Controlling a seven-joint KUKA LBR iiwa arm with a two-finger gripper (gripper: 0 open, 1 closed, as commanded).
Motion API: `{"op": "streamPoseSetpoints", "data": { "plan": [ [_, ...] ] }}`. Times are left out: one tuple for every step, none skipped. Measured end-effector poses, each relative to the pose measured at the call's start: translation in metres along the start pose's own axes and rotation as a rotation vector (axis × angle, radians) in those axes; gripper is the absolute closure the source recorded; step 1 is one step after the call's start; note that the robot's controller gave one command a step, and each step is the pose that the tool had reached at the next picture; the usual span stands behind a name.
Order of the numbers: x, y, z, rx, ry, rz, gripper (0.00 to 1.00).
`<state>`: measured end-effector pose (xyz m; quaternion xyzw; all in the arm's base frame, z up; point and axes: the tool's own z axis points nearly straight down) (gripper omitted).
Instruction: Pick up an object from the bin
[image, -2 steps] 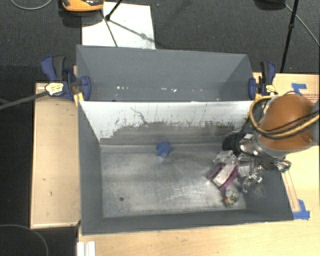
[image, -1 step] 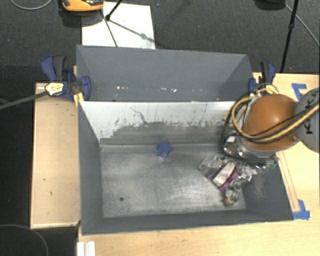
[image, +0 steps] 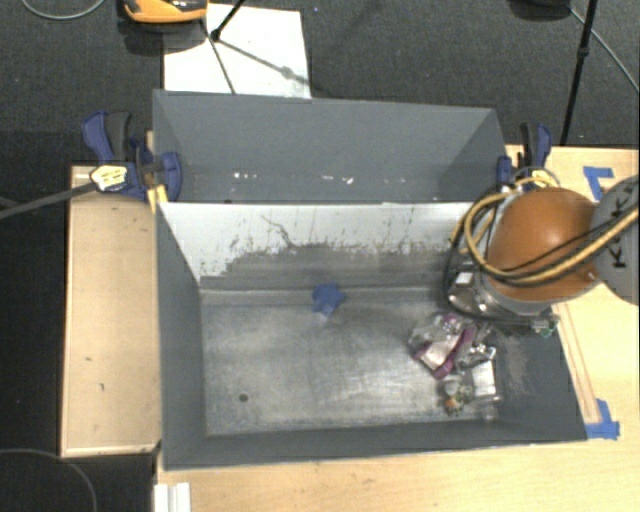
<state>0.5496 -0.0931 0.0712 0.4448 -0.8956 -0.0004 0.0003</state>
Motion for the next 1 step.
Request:
{"op": "streamPoseSetpoints", "data": {
  "plan": [
    [0.0405, -0.0061, -0.1652, 0.008, -0.003, -0.195, 1.00]
  ]
}}
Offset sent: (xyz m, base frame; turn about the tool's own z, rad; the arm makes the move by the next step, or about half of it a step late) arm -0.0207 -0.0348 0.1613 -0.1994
